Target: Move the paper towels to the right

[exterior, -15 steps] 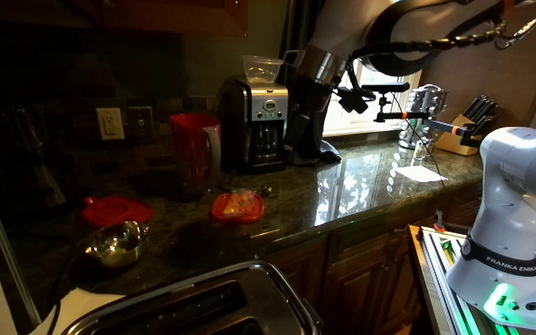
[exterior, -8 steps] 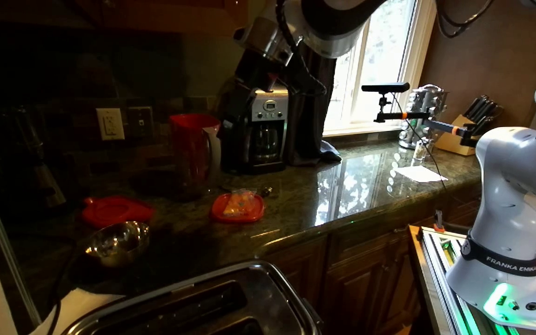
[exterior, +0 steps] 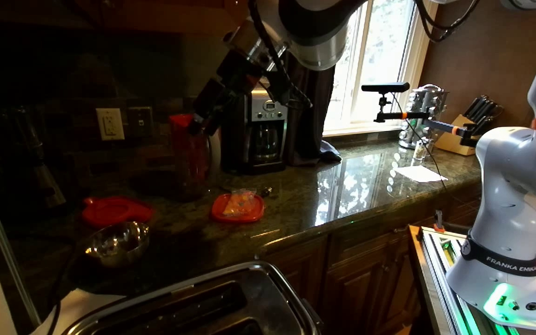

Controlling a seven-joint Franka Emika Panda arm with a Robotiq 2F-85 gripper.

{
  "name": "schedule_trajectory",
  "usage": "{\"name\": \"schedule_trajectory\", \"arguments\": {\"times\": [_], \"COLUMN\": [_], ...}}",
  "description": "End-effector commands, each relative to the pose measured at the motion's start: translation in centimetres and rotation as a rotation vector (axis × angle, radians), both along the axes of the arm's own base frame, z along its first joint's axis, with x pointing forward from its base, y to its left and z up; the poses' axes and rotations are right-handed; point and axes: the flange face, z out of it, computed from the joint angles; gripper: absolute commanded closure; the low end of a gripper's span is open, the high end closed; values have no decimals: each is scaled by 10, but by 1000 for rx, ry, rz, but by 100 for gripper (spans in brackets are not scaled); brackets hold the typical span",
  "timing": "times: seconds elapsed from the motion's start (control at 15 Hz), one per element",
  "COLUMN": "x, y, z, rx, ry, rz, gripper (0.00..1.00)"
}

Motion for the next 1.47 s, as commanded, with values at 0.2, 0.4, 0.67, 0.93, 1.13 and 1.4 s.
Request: {"name": "schedule_trajectory", "arguments": {"times": [0.2, 0.4, 0.67, 0.93, 1.13, 1.4], "x": [45, 55, 52, 66, 67, 70], "y": [76, 112, 121, 145, 168, 196], "z": [-37, -57, -61, -68, -81, -95], "rx": [178, 183, 179, 185, 125, 99], "ry": [48, 102, 92, -15, -23, -32], "rz": [116, 178, 172, 143, 189, 235], "gripper": [0, 0, 0, 0, 0, 0]}}
